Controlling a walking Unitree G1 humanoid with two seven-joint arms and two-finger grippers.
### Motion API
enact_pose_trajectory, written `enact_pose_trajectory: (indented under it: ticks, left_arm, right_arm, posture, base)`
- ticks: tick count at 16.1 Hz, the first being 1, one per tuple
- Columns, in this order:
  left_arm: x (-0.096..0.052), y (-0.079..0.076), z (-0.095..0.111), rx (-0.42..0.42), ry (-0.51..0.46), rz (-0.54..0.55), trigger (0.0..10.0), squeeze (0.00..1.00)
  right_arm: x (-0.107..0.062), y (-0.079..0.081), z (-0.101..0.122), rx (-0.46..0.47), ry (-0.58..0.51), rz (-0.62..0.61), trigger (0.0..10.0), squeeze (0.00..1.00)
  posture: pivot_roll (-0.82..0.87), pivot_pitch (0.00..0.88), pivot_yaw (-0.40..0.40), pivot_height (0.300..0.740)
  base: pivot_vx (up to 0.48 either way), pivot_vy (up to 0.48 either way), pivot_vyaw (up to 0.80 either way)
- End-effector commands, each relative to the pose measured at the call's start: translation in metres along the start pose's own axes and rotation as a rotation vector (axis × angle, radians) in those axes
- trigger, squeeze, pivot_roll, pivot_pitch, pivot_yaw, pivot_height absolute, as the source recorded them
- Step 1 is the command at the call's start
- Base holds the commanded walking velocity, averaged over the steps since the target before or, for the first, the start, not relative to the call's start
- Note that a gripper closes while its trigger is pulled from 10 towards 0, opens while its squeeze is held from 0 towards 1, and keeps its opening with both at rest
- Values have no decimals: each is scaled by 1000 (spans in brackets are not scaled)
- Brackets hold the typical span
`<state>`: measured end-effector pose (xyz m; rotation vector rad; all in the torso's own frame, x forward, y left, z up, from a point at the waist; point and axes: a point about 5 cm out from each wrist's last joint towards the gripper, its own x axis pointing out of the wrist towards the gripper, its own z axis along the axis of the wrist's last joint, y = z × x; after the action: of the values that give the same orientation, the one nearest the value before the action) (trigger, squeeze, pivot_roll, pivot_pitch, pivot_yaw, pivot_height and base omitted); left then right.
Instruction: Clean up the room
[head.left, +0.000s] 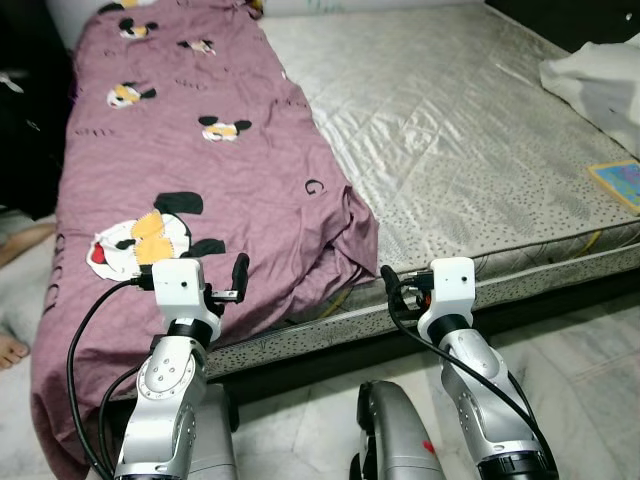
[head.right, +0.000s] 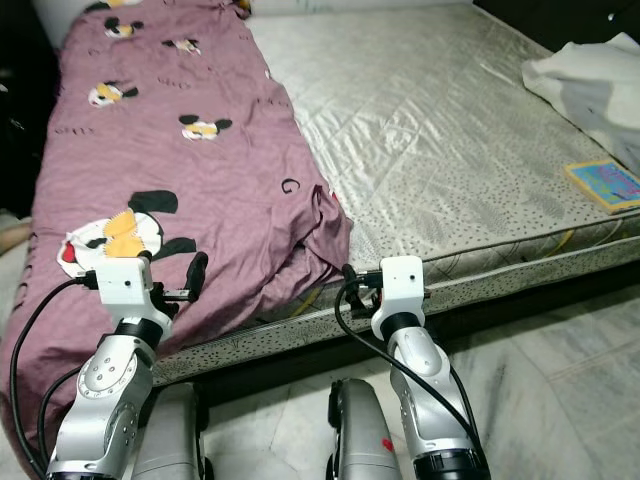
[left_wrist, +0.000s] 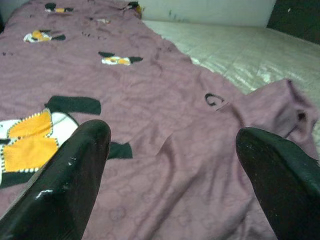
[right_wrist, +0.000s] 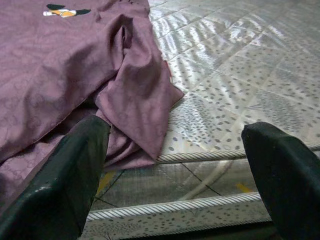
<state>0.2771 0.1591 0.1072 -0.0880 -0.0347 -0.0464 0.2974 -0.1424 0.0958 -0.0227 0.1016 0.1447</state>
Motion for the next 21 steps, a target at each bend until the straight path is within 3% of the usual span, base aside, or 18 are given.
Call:
enact_pose_trajectory:
  ticks: [1, 8, 9, 12, 21]
  left_arm:
    - [-1, 3, 0, 15, 1, 22, 10000, 0]
    - [-1, -4, 4, -6, -25, -34, 10000, 0]
    - [-1, -4, 4, -7, -26, -38, 10000, 0]
    - [-1, -4, 4, -10, -28, -43, 10000, 0]
    - [0, -6, 3, -14, -28, -60, 10000, 0]
  right_arm:
    - [0, 1, -2, -7, 11, 7, 10000, 0]
    - [1, 2, -3, 7, 12, 22, 10000, 0]
    - [2, 4, -3, -25, 19, 45, 10000, 0]
    - [1, 8, -1, -53, -6, 71, 10000, 0]
    - [3, 7, -1, -27, -7, 63, 10000, 0]
  posture:
    - [-45, 141, -30, 508]
    - [-44, 137, -29, 508]
    - [-45, 132, -27, 508]
    - [-45, 132, -27, 508]
    - [-43, 118, -25, 508]
  base:
    - [0, 0, 0]
    - [0, 0, 0]
    - [0, 0, 0]
    - [0, 0, 800]
    - [246, 0, 81]
